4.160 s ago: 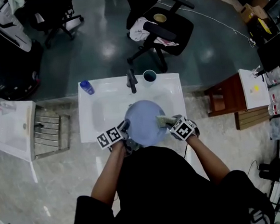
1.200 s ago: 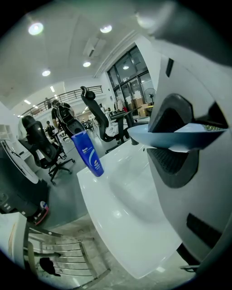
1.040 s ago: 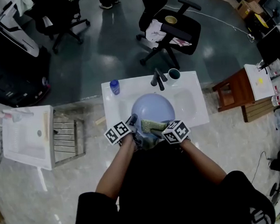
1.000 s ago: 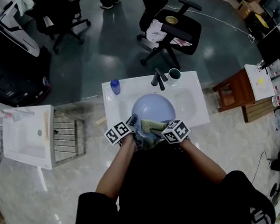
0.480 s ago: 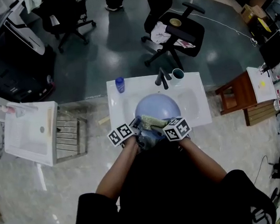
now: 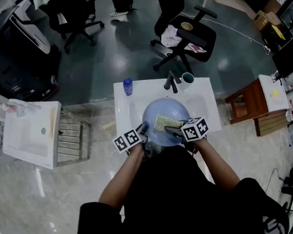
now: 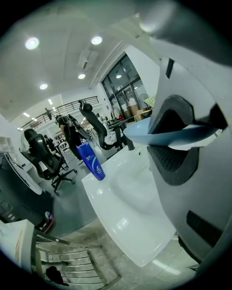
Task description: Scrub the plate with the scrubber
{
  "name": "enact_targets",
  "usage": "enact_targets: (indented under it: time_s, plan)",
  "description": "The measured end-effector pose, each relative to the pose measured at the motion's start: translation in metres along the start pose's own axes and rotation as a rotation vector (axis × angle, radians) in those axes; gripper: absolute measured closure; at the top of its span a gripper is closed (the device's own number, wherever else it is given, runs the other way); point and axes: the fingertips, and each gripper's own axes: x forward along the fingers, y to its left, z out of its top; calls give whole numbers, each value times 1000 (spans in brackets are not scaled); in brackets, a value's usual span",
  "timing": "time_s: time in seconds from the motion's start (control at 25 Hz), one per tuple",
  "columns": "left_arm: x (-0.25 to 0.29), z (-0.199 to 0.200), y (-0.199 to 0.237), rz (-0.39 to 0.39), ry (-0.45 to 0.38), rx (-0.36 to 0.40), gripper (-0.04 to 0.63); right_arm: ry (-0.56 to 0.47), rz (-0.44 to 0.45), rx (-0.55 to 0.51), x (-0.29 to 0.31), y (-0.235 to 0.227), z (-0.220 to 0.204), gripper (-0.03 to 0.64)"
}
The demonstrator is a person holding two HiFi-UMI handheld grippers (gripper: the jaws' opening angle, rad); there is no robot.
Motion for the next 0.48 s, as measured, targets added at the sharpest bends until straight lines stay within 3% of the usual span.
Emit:
enact_targets:
  time_s: [0.48]
  plan:
    - [-5, -4, 1, -4, -5, 11, 541, 128, 15, -66, 36, -1, -10, 554]
